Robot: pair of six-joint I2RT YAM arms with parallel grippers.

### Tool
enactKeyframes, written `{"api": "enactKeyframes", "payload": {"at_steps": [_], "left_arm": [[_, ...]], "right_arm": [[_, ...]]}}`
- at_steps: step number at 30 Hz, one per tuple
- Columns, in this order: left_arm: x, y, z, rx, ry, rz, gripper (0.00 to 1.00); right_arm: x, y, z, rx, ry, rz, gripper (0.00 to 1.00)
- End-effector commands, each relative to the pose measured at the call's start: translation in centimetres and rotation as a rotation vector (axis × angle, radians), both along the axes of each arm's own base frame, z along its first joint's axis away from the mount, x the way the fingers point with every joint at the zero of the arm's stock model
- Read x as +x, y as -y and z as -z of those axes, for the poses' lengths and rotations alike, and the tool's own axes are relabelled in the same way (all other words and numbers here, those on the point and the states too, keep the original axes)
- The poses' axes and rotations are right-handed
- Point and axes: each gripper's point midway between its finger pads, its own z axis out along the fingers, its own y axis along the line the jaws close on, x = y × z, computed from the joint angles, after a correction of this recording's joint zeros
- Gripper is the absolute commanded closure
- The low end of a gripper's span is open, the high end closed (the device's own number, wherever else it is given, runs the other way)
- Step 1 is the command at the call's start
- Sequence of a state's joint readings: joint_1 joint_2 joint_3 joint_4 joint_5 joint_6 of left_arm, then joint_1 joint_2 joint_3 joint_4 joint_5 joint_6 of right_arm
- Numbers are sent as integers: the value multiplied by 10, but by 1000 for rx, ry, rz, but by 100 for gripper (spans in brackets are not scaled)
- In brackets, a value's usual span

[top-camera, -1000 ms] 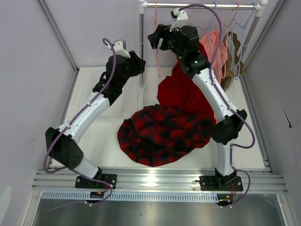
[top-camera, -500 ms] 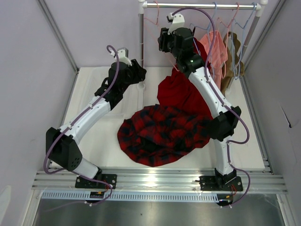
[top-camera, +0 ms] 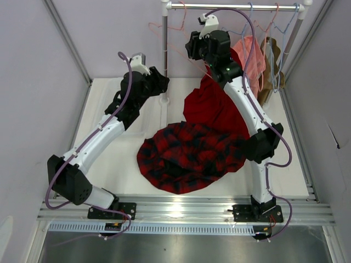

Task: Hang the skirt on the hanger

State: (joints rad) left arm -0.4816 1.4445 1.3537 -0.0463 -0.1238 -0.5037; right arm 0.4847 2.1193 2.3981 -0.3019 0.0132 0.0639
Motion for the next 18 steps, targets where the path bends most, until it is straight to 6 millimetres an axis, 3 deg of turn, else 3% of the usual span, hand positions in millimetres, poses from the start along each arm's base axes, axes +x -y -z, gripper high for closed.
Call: {"api": "enactKeyframes", "payload": {"at_steps": [1,8,18], "left_arm": [[-10,0,-18,-7,53,22,48],[-12,1,-19,-14,52,30,48],[-16,-3,-25,-5,62,25,48]], "right_arm": [[-9,-8,-28,48,50,-76,60],[-21,-26,-24,58,30,-187,59],[-13,-25,-23,65,37,-169,60]]}}
